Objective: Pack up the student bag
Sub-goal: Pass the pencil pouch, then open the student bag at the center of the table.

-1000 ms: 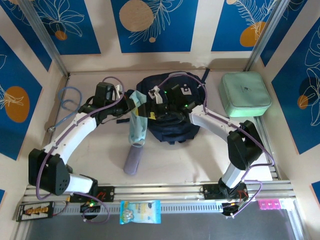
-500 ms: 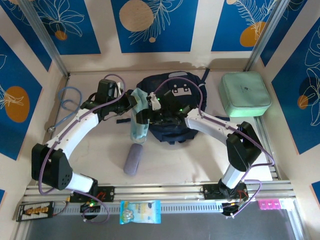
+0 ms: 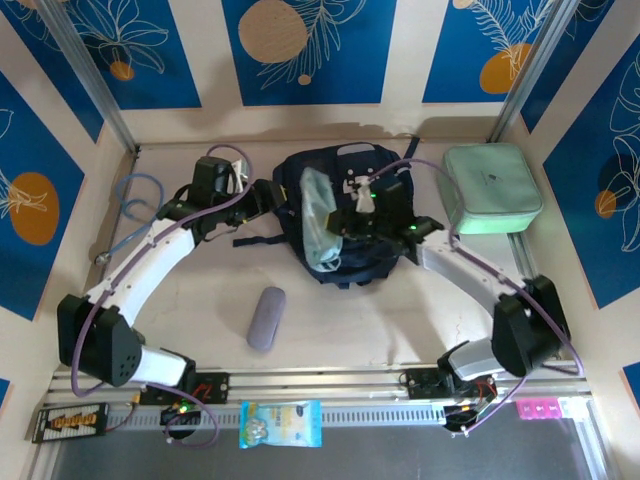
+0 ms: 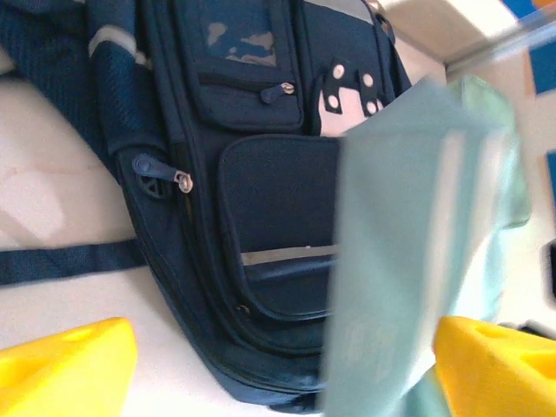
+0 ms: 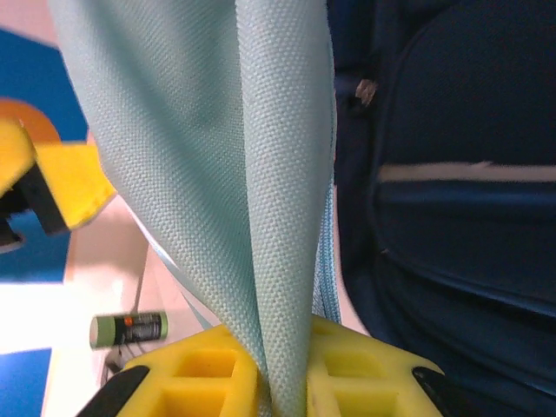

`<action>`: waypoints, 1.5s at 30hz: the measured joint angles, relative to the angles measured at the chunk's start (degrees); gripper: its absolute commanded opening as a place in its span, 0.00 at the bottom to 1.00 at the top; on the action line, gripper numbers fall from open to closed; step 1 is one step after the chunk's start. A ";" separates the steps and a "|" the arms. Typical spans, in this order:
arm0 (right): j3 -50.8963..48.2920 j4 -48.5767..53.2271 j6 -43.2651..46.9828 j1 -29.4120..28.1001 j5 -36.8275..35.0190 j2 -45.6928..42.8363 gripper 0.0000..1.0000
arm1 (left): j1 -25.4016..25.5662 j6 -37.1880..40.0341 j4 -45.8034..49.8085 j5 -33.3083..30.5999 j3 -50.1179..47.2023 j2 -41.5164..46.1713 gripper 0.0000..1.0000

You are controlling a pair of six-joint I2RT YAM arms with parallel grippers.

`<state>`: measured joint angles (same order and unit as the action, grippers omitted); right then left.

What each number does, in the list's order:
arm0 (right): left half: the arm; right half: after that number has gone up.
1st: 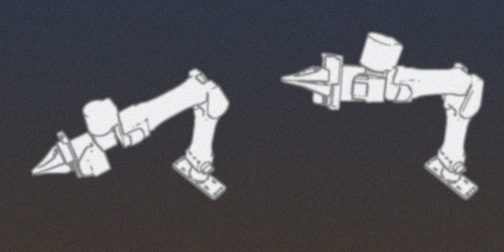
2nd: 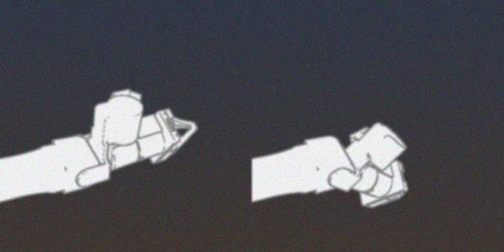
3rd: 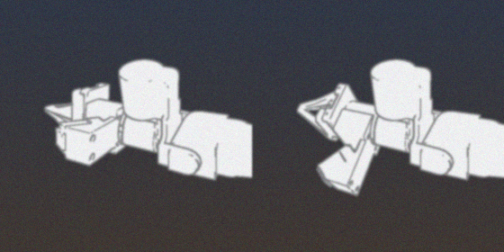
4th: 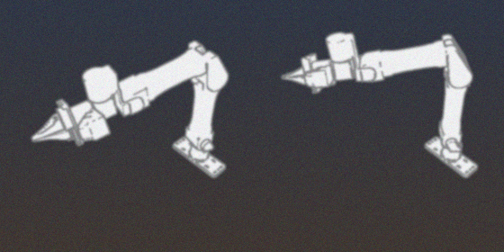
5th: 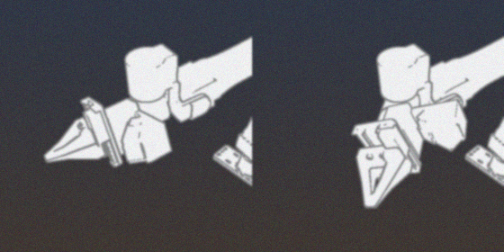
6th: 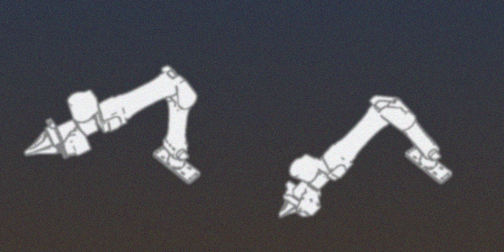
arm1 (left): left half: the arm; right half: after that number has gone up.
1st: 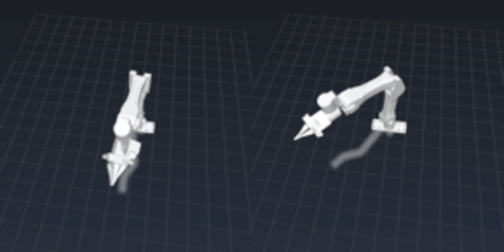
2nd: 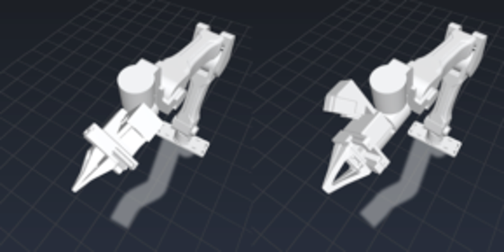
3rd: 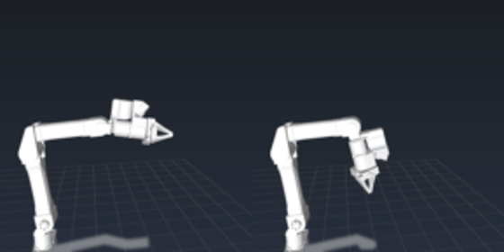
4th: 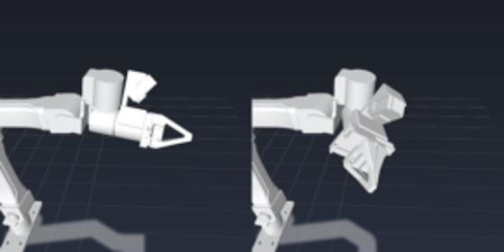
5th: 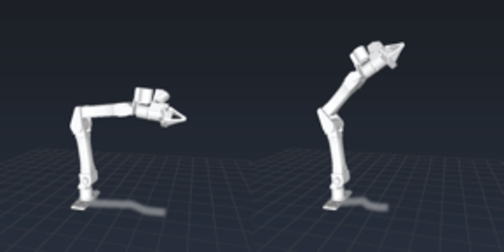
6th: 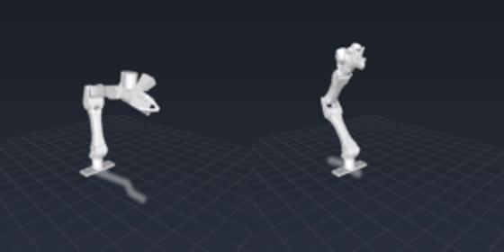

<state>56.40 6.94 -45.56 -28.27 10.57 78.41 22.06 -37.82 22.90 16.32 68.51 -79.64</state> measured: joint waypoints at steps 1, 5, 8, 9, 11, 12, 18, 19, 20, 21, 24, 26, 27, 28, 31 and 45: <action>-0.68 0.15 -0.20 1.60 -0.17 -1.88 0.17 | 0.90 2.10 -0.02 -0.44 0.20 0.02 0.98; -2.97 2.45 -0.42 9.68 -1.16 -10.29 0.16 | 6.08 11.69 -1.01 -1.09 1.46 -1.49 1.00; -3.76 5.92 -0.61 15.67 -2.34 -14.80 0.16 | 10.21 20.04 -1.14 -1.20 5.14 -6.21 1.00; -4.04 7.08 -0.63 17.55 -2.73 -16.09 0.16 | 11.56 23.17 -1.05 -1.42 6.69 -8.44 0.97; -4.79 9.29 -0.63 20.76 -3.08 -18.18 0.16 | 13.94 29.14 -0.63 -1.84 9.88 -12.94 0.88; -5.20 10.29 -0.68 22.10 -3.13 -19.04 0.16 | 15.10 32.72 0.11 -1.95 11.78 -15.50 0.85; -7.93 15.04 -1.31 27.36 -1.88 -22.84 0.16 | 19.89 51.41 10.21 -6.16 25.49 -29.40 0.74; -8.13 15.50 -1.36 27.63 -1.60 -23.28 0.16 | 20.13 53.42 11.23 -6.84 26.77 -30.67 0.73; -8.31 15.98 -1.51 27.91 -1.31 -23.82 0.16 | 20.46 55.69 12.52 -7.58 27.87 -32.02 0.73; -8.39 16.39 -1.55 28.13 -1.07 -24.26 0.16 | 20.63 57.79 13.77 -8.13 28.70 -33.05 0.73; -8.44 16.96 -1.73 28.83 -0.48 -25.18 0.16 | 20.70 62.62 16.98 -9.09 30.69 -35.47 0.73; -8.44 17.09 -1.75 29.20 -0.20 -25.49 0.16 | 20.70 64.89 18.82 -9.68 31.98 -36.85 0.71; -8.44 17.18 -1.95 29.35 -0.07 -25.51 0.16 | 20.70 65.72 19.67 -10.23 32.98 -37.75 0.68; -8.44 17.20 -2.08 29.44 -0.04 -25.53 0.16 | 20.70 66.51 20.13 -10.58 33.83 -38.51 0.65; -8.44 17.59 -2.47 29.49 -0.02 -25.62 0.16 | 20.70 68.04 20.90 -11.87 35.78 -40.59 0.55; -8.61 22.69 -3.63 30.82 -5.38 -31.41 0.16 | 21.14 66.36 20.20 -15.54 38.47 -39.60 0.00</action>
<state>47.79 29.63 -49.19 2.55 5.19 47.00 43.20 28.53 43.09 0.78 106.98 -119.24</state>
